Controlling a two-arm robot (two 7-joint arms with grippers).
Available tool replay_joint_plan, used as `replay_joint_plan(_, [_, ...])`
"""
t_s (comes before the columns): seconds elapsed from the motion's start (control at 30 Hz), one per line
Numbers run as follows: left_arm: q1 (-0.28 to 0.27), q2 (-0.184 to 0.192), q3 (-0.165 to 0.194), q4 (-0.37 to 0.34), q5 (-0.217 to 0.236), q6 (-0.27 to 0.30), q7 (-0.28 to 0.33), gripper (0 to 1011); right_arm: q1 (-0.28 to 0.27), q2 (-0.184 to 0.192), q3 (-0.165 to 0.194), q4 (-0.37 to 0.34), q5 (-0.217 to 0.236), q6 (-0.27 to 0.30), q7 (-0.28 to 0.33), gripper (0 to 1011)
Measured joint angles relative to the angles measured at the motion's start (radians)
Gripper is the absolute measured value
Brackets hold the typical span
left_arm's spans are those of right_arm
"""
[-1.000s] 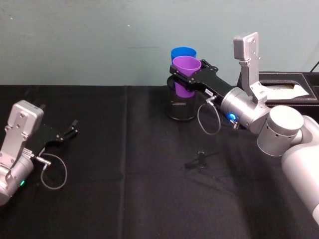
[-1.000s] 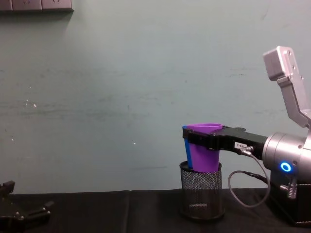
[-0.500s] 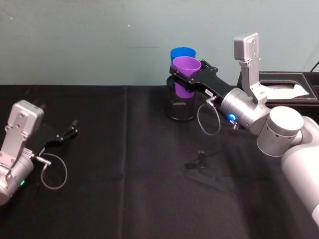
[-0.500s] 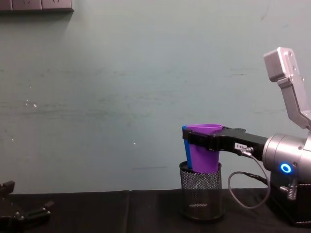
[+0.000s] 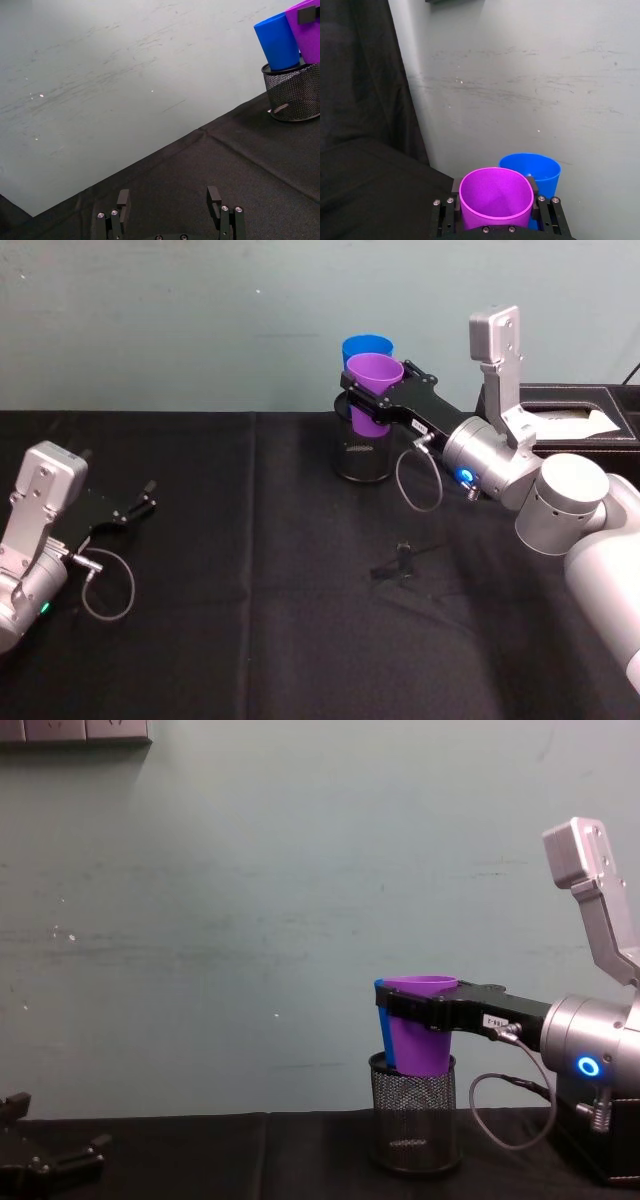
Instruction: Pick up one cup with a gripper and tap it against the other cup.
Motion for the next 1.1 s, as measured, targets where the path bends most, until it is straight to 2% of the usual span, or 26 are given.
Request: replay_joint_plan(1.1, [0.000,0.000,0.000,0.000,0.000,0.000,0.000,1000,0.000,0.001,0.000,-0.001,0.000,0.002,-0.001,746])
